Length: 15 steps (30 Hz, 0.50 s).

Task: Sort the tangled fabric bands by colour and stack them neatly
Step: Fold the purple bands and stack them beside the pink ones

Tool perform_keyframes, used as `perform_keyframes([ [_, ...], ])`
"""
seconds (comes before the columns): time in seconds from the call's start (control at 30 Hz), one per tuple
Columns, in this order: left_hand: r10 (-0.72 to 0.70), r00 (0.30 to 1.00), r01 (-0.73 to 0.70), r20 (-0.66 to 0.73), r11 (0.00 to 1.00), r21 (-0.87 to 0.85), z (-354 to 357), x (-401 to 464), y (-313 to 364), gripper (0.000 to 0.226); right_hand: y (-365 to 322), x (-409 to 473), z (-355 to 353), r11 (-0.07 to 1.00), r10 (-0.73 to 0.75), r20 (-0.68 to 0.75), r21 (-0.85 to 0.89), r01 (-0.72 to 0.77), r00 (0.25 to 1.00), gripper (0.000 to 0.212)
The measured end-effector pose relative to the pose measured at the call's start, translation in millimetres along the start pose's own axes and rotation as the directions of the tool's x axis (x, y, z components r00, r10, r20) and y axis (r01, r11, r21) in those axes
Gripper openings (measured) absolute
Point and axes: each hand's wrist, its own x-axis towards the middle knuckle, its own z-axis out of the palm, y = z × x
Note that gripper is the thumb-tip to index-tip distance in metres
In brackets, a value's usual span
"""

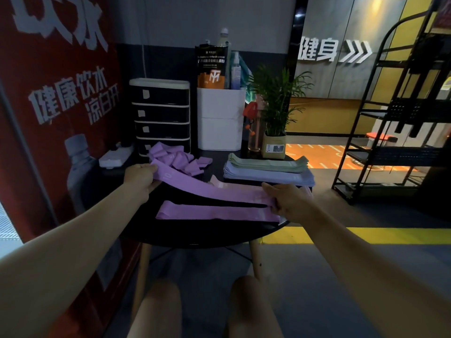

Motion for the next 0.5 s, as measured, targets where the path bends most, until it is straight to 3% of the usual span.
perform_keyframes([
  [0.07, -0.02, 1.0, 0.02, 0.0, 1.0, 0.002, -1, -1, -3, 0.012, 1, -1, -1, 0.999, 0.01, -0.007, 0.035, -0.01, 1.0, 0.035],
  [0.2, -0.035, 0.999, 0.035, 0.002, 0.999, 0.031, -1, -1, -9, 0.034, 5, -6, 0, 0.998, 0.012, -0.052, 0.058, -0.009, 0.999, 0.036],
  [0.3, -0.033, 0.999, 0.033, -0.011, 0.999, 0.028, -1, -3, -12, 0.036, 7, -5, -3, 0.989, 0.07, 0.034, 0.129, -0.074, 0.997, 0.023],
  [0.37, -0.037, 0.999, 0.037, -0.013, 0.999, 0.027, -4, -1, -13, 0.036, 8, -7, -6, 0.992, 0.102, 0.064, 0.072, -0.106, 0.993, 0.016],
  [0.5, -0.039, 0.999, 0.039, -0.005, 0.999, 0.025, -7, 1, -16, 0.027, 8, -9, -9, 0.995, 0.019, -0.147, -0.093, -0.033, 0.989, 0.029],
])
